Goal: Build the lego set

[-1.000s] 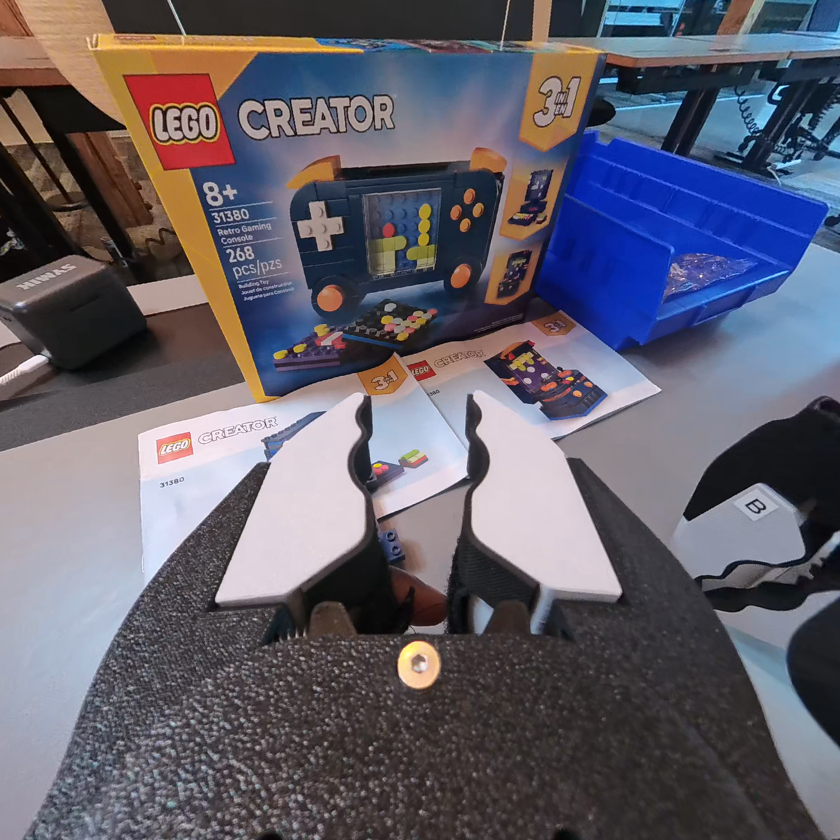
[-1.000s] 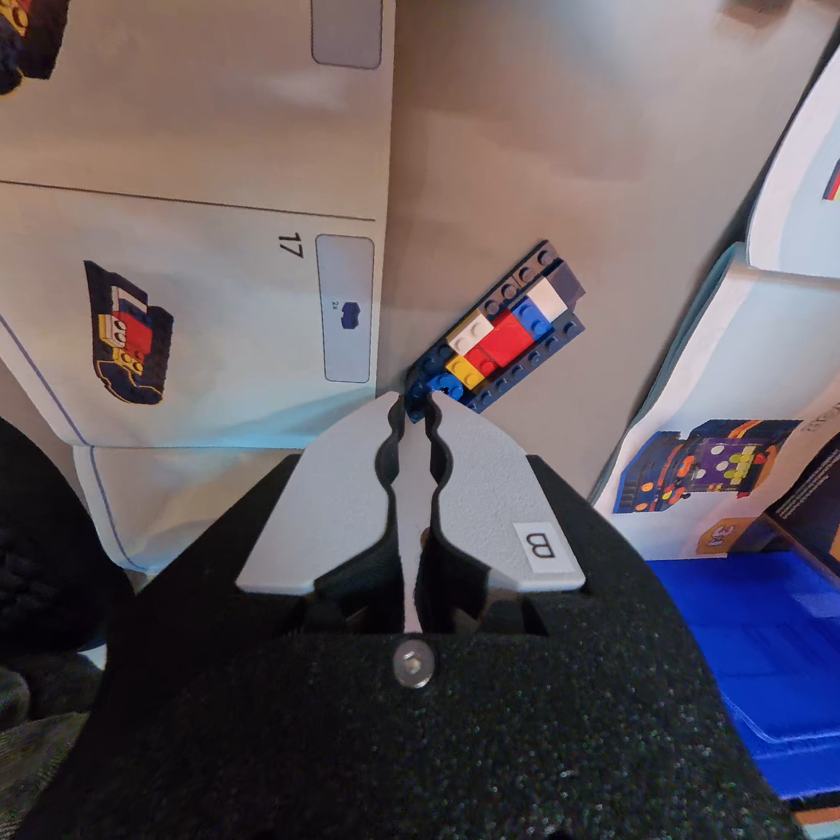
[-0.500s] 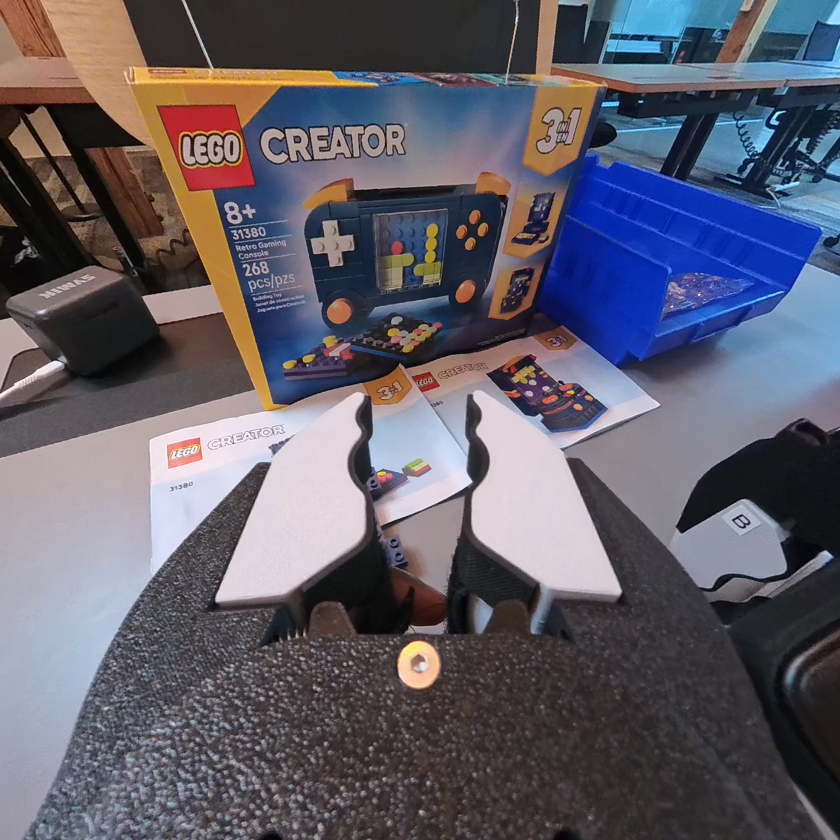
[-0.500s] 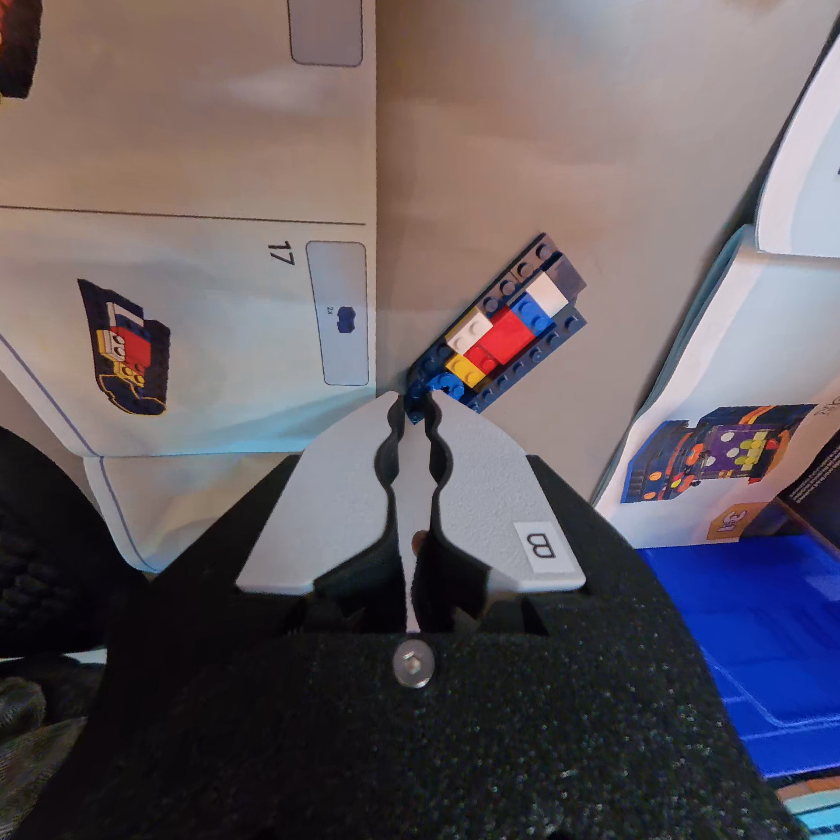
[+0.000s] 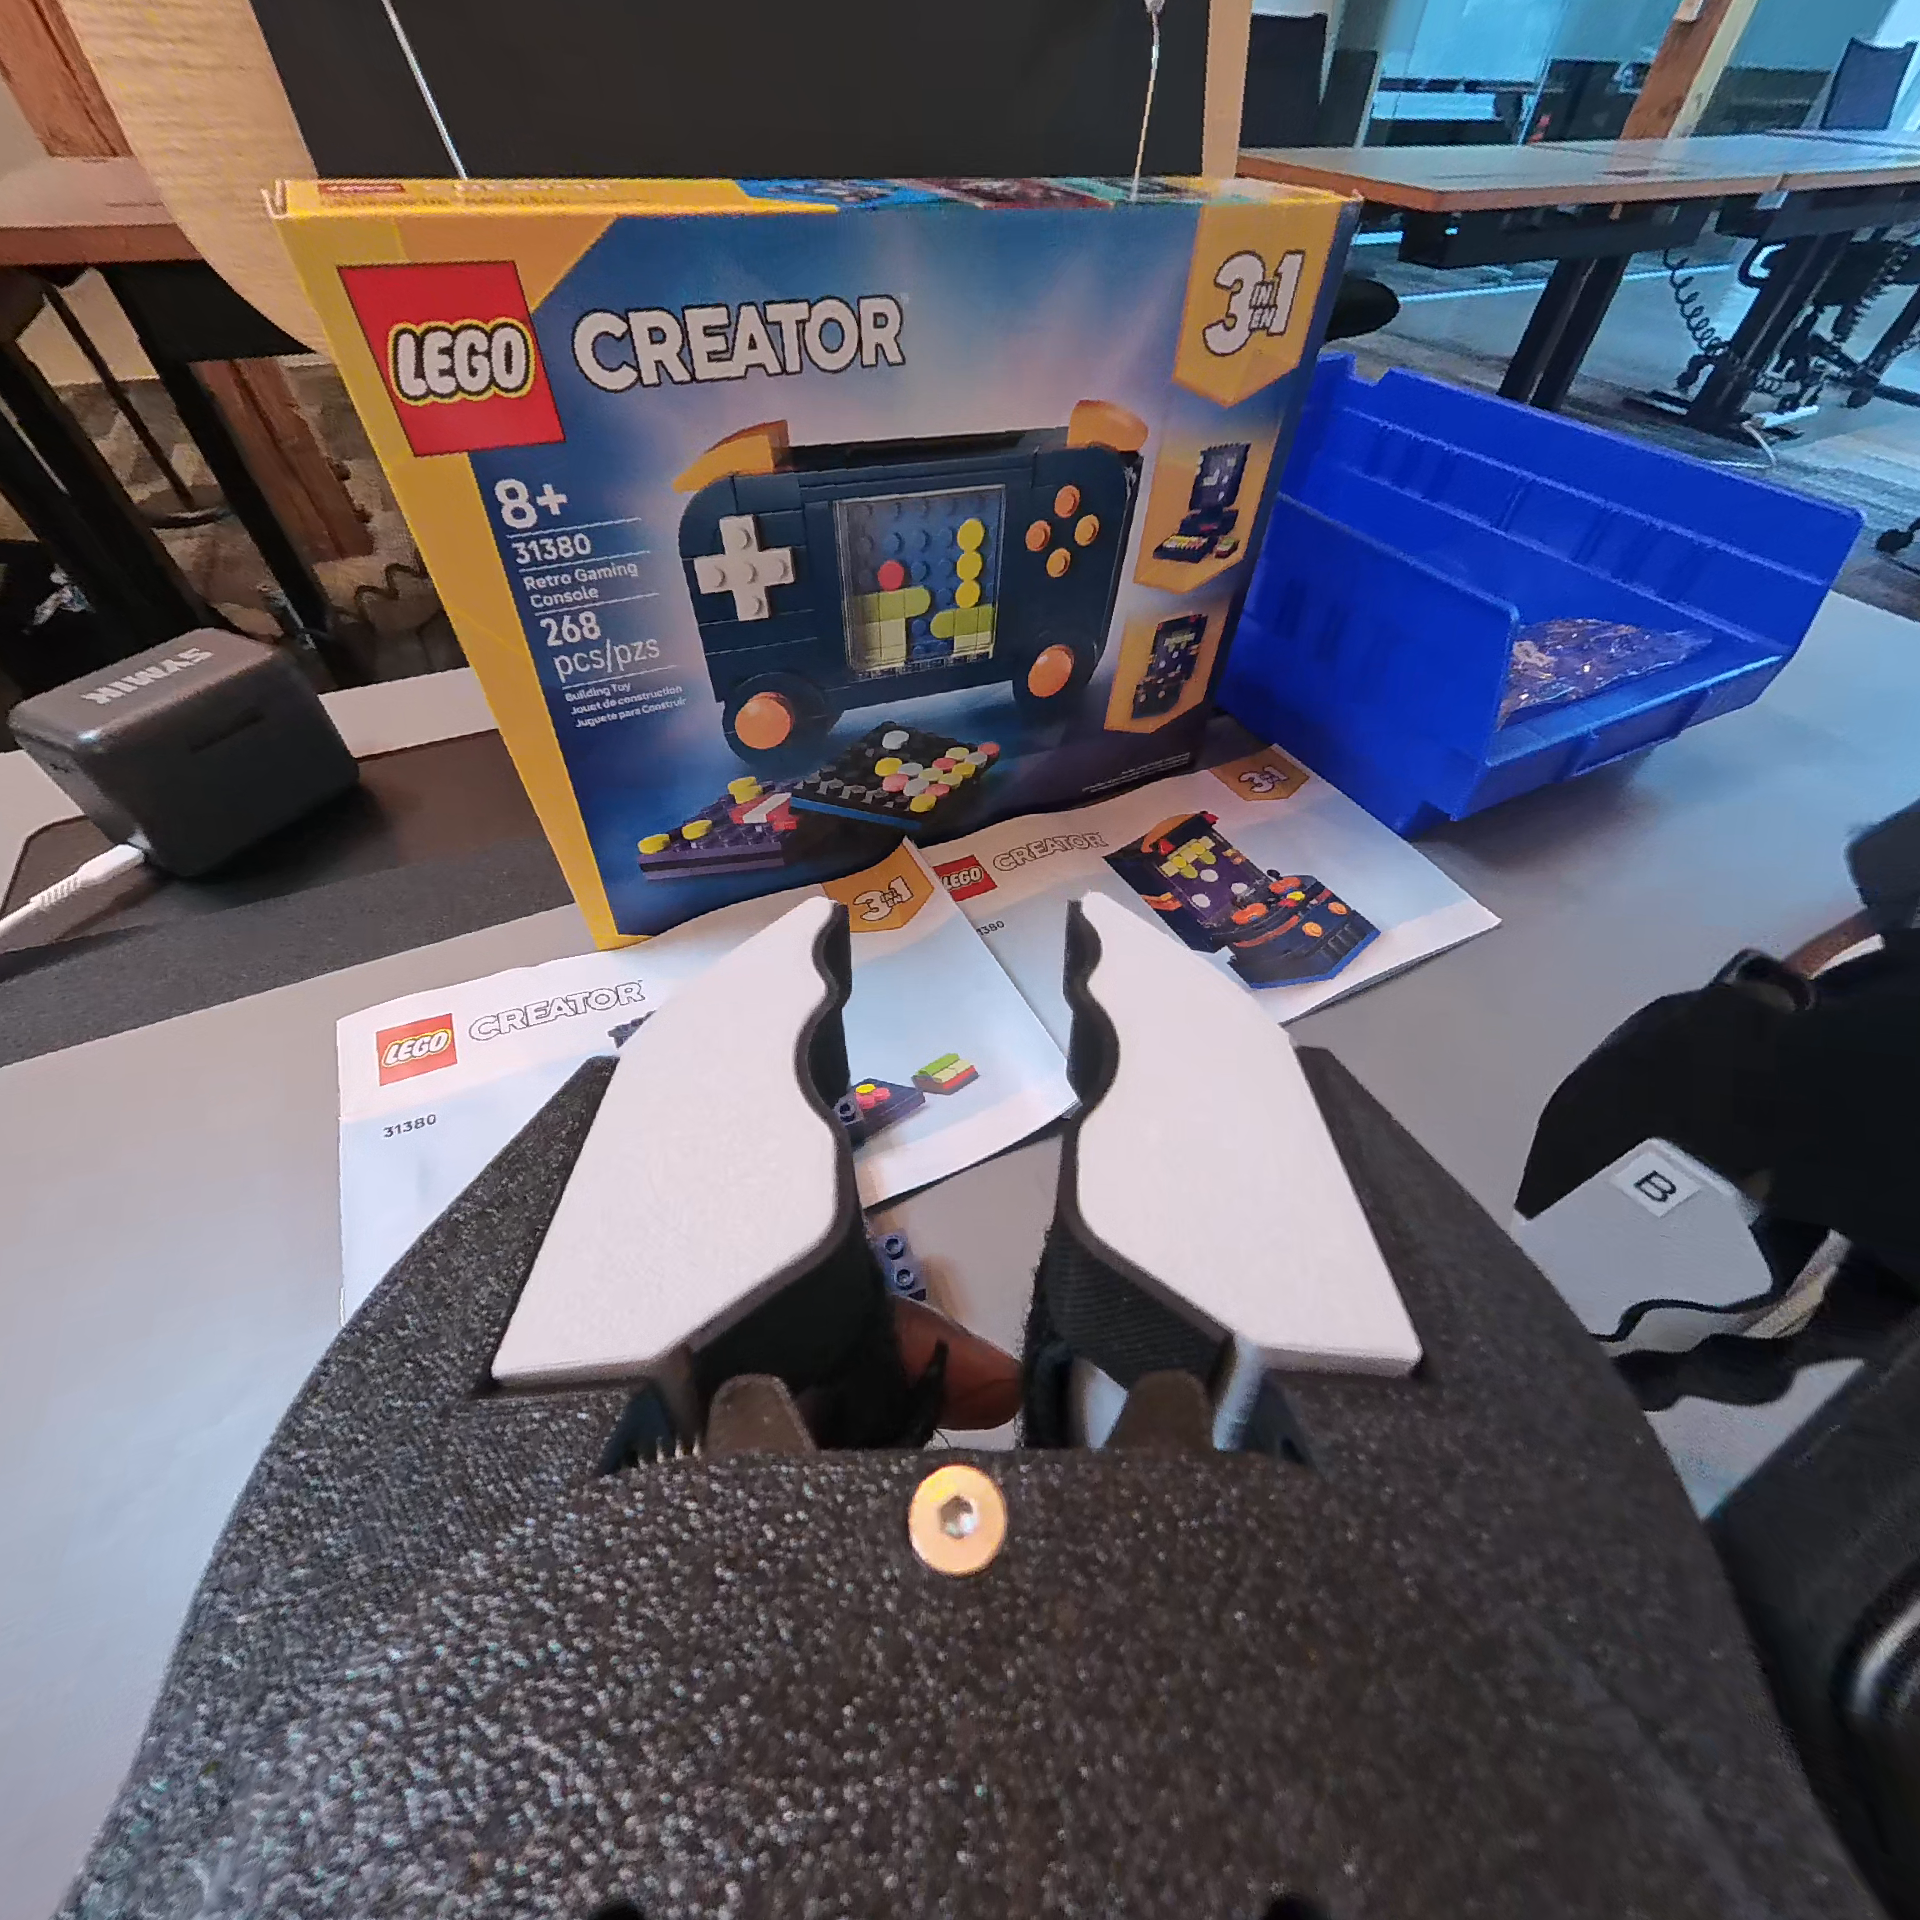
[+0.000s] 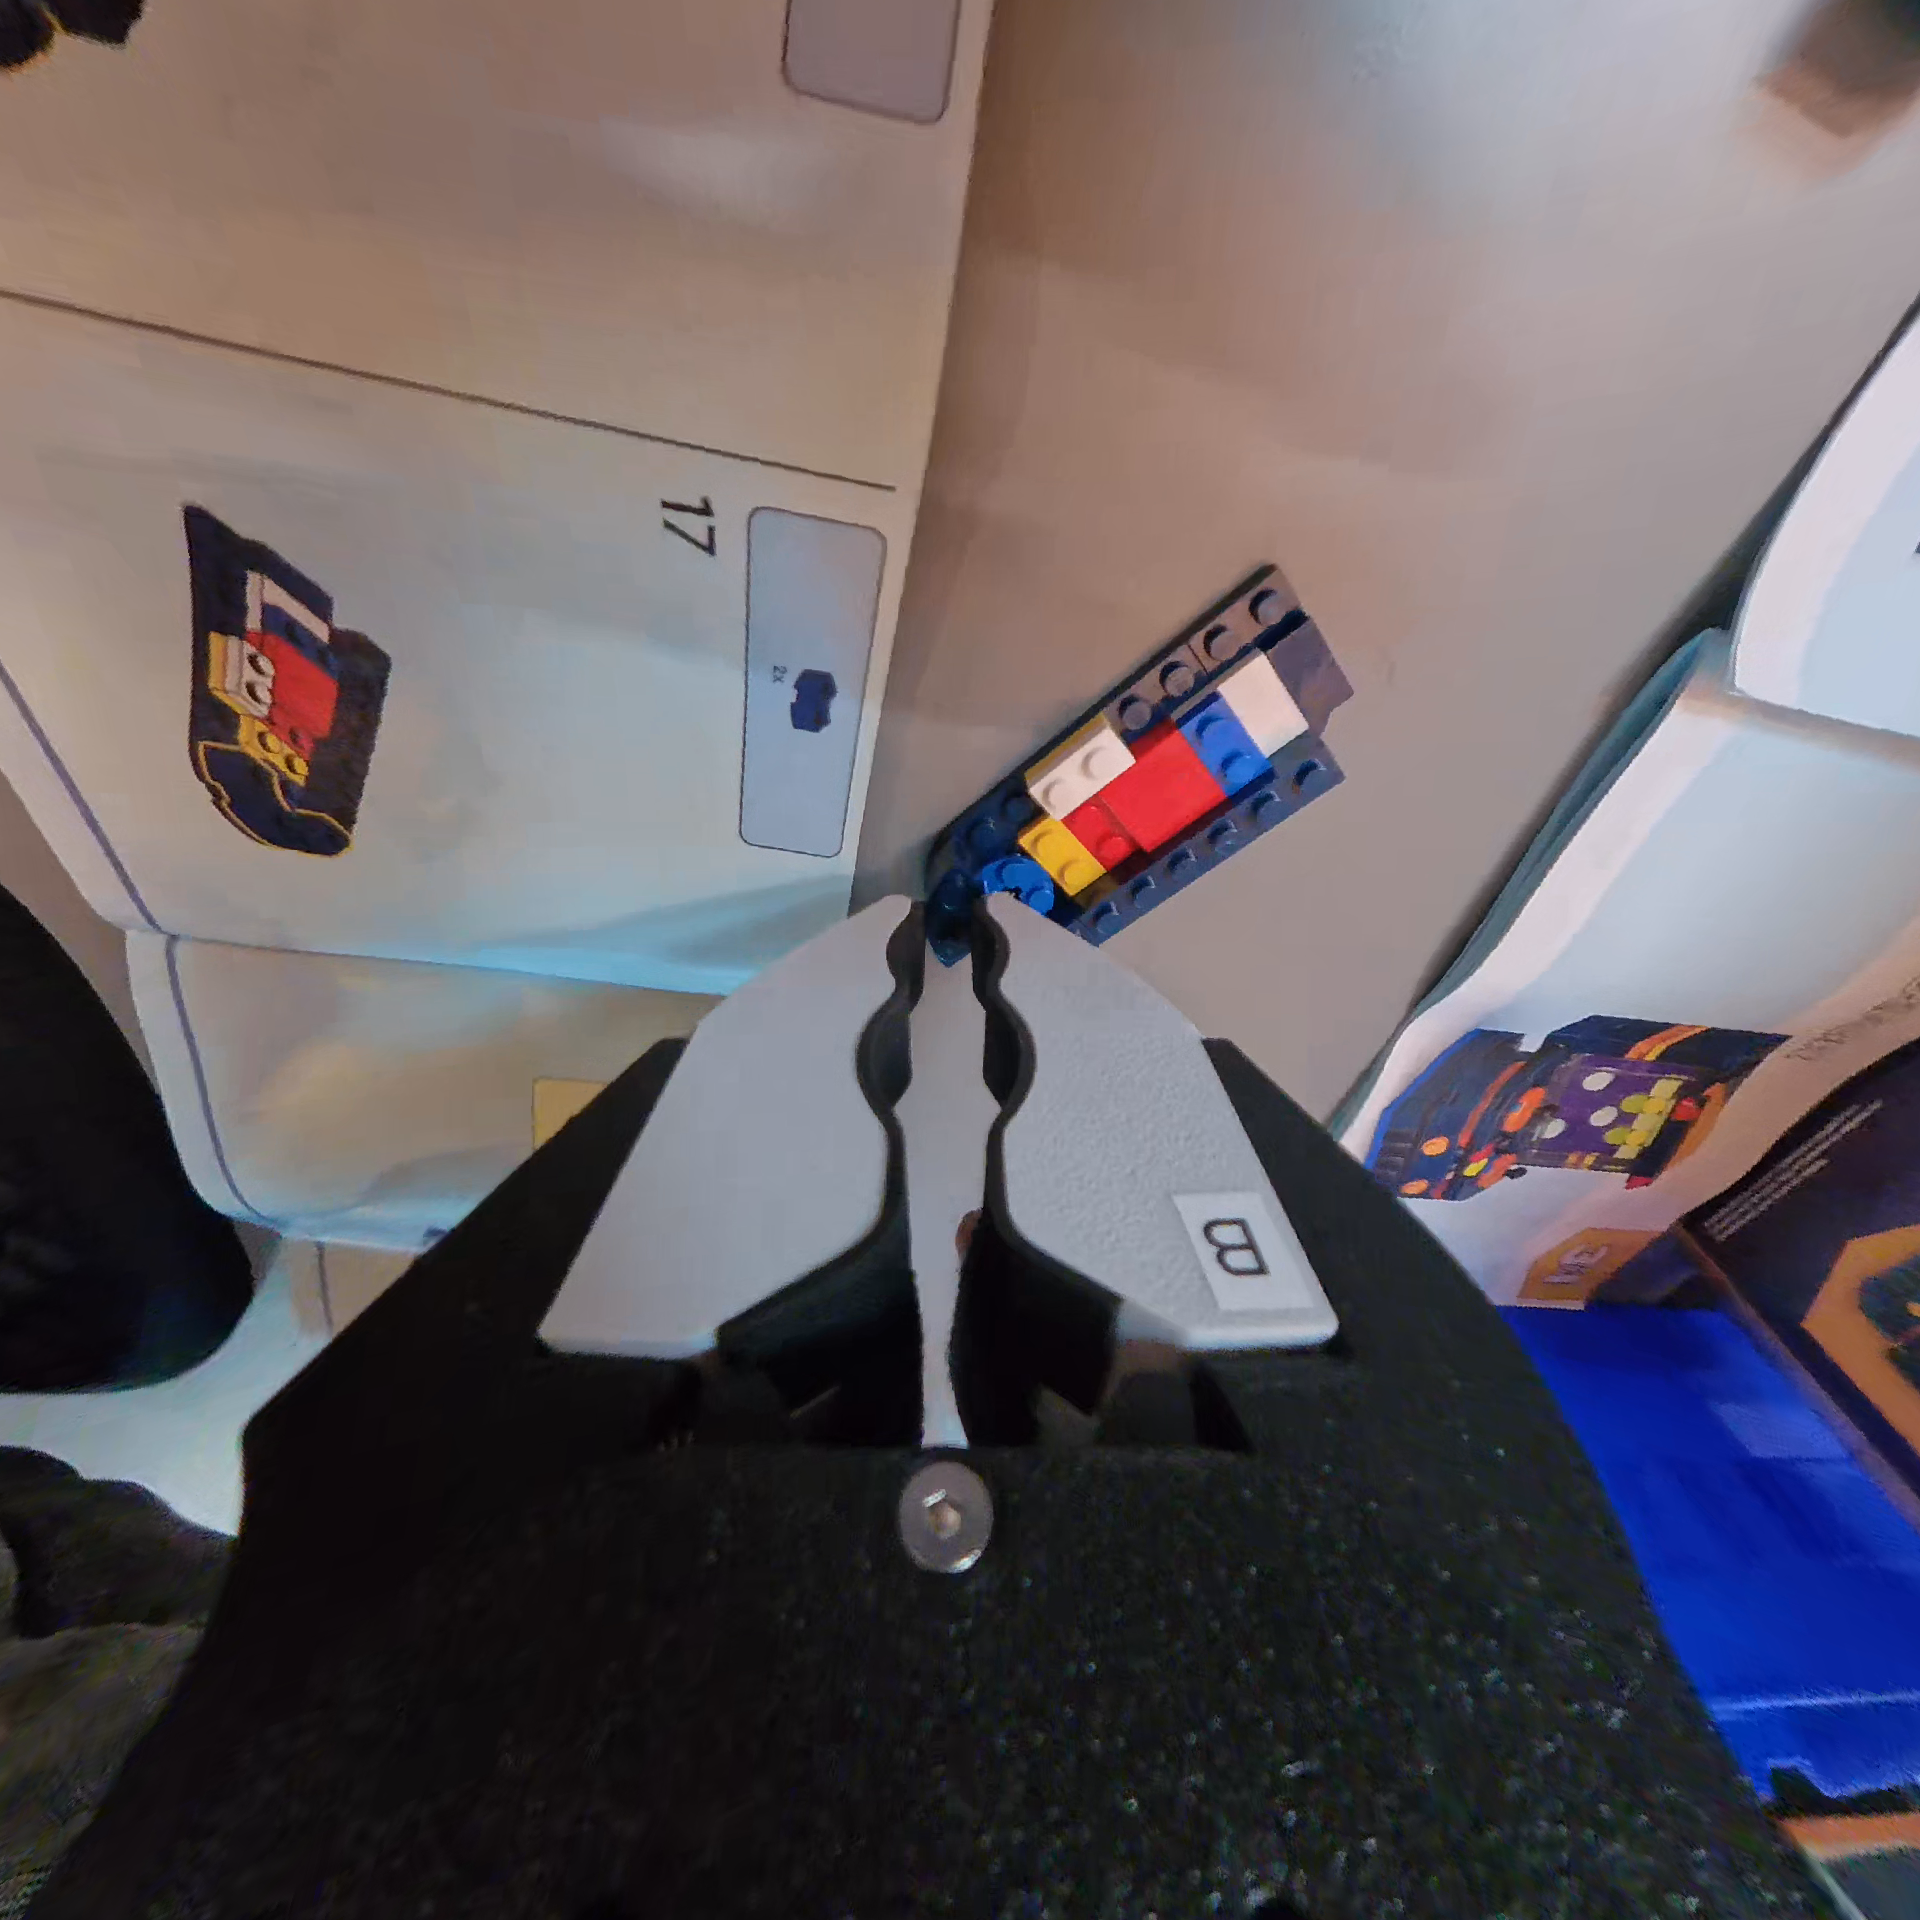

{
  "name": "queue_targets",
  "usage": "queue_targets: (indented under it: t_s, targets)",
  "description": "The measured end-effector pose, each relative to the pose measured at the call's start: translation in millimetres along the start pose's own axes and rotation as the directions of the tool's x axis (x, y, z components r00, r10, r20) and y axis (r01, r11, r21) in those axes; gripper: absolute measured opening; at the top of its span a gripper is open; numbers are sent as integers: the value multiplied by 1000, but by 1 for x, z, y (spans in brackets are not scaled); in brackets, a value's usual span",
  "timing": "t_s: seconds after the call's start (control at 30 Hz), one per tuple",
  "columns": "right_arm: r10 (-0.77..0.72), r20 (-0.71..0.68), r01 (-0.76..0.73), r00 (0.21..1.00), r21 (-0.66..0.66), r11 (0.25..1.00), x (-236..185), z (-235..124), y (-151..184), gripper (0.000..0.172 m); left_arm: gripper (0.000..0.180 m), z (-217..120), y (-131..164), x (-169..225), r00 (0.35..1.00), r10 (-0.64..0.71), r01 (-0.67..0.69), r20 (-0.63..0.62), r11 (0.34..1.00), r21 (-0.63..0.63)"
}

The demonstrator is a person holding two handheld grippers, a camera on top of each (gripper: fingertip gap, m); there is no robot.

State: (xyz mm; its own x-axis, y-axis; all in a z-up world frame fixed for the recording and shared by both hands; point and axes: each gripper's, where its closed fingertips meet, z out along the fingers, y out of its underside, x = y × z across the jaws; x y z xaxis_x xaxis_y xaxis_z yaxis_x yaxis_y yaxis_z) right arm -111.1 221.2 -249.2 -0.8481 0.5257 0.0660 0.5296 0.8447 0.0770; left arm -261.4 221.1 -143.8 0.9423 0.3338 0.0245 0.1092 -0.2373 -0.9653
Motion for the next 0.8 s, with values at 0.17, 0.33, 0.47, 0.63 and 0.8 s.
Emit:
queue_targets:
  t_s: [0.17, 0.33, 0.47, 0.63, 0.8]
  targets:
    - [8, 29, -9, 1000, 13, 1000, 0, 0, 0, 9, 39, 1, 1, 1, 1000, 13, -13, -5, 1000, -2]
    - [9, 25, -9, 1000, -8, 1000, -1, 0, 4, 9, 39, 2, 2, 2, 1000, 14, -14, -11, 1000, -6]
    - [19, 12, -19, 1000, 4, 1000, 1, -4, 7, 9, 39, 2, 3, 3, 1000, 18, -18, -15, 1000, -9]
    - [19, 18, -20, 1000, 38, 999, -2, -7, 7, 8, 40, 7, 16, 13, 996, 29, -35, -80, 996, -78]
    - [28, 20, -28, 999, 25, 999, -3, -1, 7, 9, 40, 12, 32, 22, 992, 63, -80, -112, 986, -145]
